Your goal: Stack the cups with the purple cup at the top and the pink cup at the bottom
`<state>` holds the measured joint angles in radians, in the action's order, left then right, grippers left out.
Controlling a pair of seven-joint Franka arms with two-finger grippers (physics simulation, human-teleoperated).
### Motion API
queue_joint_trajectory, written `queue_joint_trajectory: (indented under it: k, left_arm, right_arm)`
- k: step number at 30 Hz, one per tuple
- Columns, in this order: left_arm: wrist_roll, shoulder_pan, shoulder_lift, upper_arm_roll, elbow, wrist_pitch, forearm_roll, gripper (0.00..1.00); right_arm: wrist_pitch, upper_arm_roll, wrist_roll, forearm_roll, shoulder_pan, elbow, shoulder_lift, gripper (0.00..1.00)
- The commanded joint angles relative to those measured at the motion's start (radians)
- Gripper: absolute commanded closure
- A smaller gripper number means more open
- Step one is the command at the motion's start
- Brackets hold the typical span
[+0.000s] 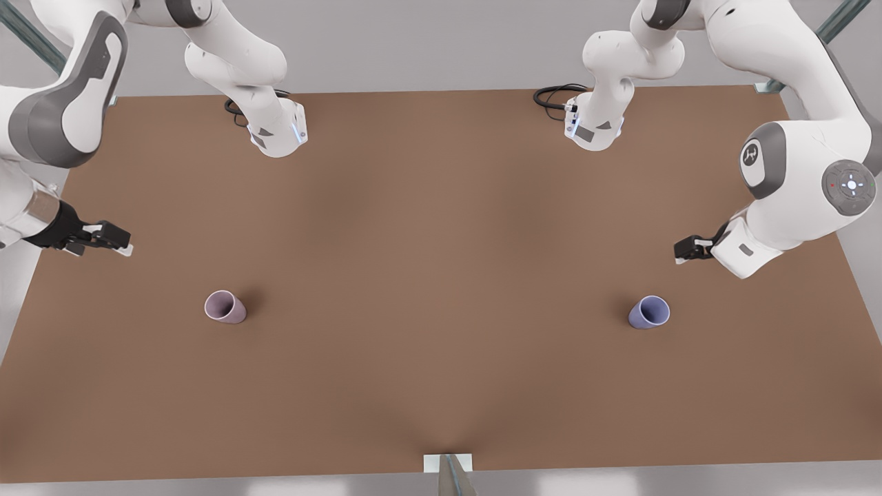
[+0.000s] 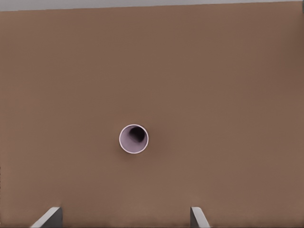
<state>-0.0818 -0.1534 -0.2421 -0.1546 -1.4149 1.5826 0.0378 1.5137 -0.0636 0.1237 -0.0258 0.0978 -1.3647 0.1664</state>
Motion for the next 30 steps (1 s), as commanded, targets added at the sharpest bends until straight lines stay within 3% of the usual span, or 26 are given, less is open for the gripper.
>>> queue_joint_trajectory:
  k: [1,6,15,21,30]
  left_arm:
    - [-0.044,0.000,0.001,0.000,0.001,0.017,-0.004,0.00]
    - [-0.045,0.001,0.001,0.000,-0.002,0.017,-0.004,0.00]
    - [-0.044,0.003,-0.023,-0.008,-0.012,0.025,-0.001,0.00]
    - [-0.042,0.003,-0.036,-0.010,-0.012,0.027,-0.001,0.00]
    - [-0.042,0.005,-0.043,-0.010,-0.012,0.033,-0.001,0.00]
  right_arm:
    - [0.000,-0.002,-0.003,-0.019,0.002,-0.013,0.001,0.00]
    - [0.071,-0.002,0.011,-0.002,0.011,-0.244,-0.064,0.00]
    - [0.618,-0.015,0.139,-0.011,0.045,-0.686,-0.048,0.00]
    - [0.746,-0.016,0.143,-0.023,0.028,-0.634,0.140,0.00]
    - [0.885,-0.015,0.172,-0.023,0.011,-0.640,0.205,0.00]
